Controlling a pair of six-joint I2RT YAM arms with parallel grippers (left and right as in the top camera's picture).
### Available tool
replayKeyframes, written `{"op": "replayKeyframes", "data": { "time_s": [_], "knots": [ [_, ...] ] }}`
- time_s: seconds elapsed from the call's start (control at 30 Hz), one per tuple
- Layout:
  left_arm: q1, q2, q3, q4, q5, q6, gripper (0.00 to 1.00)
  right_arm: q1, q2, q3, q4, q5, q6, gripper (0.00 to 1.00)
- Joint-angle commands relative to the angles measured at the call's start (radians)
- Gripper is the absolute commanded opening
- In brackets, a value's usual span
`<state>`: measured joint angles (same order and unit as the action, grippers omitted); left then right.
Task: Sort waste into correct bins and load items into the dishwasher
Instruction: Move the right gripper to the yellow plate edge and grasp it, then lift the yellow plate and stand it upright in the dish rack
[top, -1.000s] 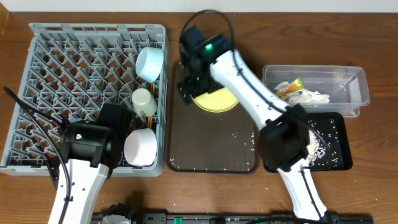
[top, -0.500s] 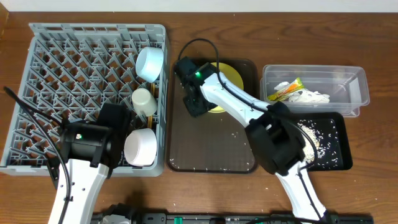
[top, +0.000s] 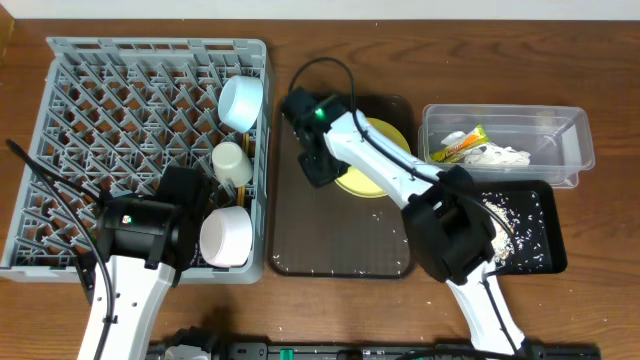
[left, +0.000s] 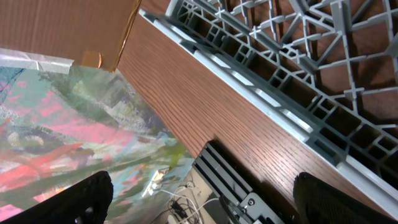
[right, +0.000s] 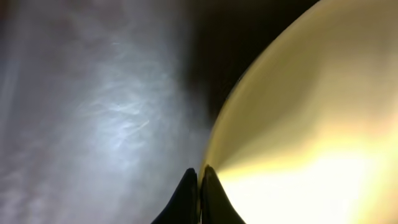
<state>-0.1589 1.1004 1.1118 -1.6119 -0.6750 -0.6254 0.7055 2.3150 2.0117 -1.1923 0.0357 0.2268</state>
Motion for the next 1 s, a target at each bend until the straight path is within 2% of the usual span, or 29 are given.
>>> {"op": "replayKeyframes", "data": {
  "time_s": [0.0, 0.2, 0.33, 0.43, 0.67, 0.97],
  "knots": [
    [0.003, -0.003, 0.003, -0.074, -0.004, -0.008, 0.93, 0.000, -0.104, 0.138, -0.016, -0.040, -0.003, 0.01],
    [0.003, -0.003, 0.003, -0.074, -0.004, -0.008, 0.93, -0.016, -0.246, 0.176, 0.169, -0.343, 0.139, 0.01],
    [0.003, -0.003, 0.003, -0.074, -0.004, -0.008, 0.93, -0.026, -0.248, 0.166, 0.365, -0.585, 0.296, 0.01],
    [0.003, -0.003, 0.003, -0.074, -0.004, -0.008, 0.94, -0.019, -0.242, 0.122, 0.557, -0.669, 0.418, 0.01],
    [0.003, -0.003, 0.003, -0.074, -0.004, -0.008, 0.94, 0.039, -0.206, 0.002, 1.023, -0.670, 0.617, 0.01],
    [0.003, -0.003, 0.003, -0.074, -0.004, -0.008, 0.94, 0.084, -0.135, -0.261, 1.694, -0.629, 0.831, 0.01]
  ]
}}
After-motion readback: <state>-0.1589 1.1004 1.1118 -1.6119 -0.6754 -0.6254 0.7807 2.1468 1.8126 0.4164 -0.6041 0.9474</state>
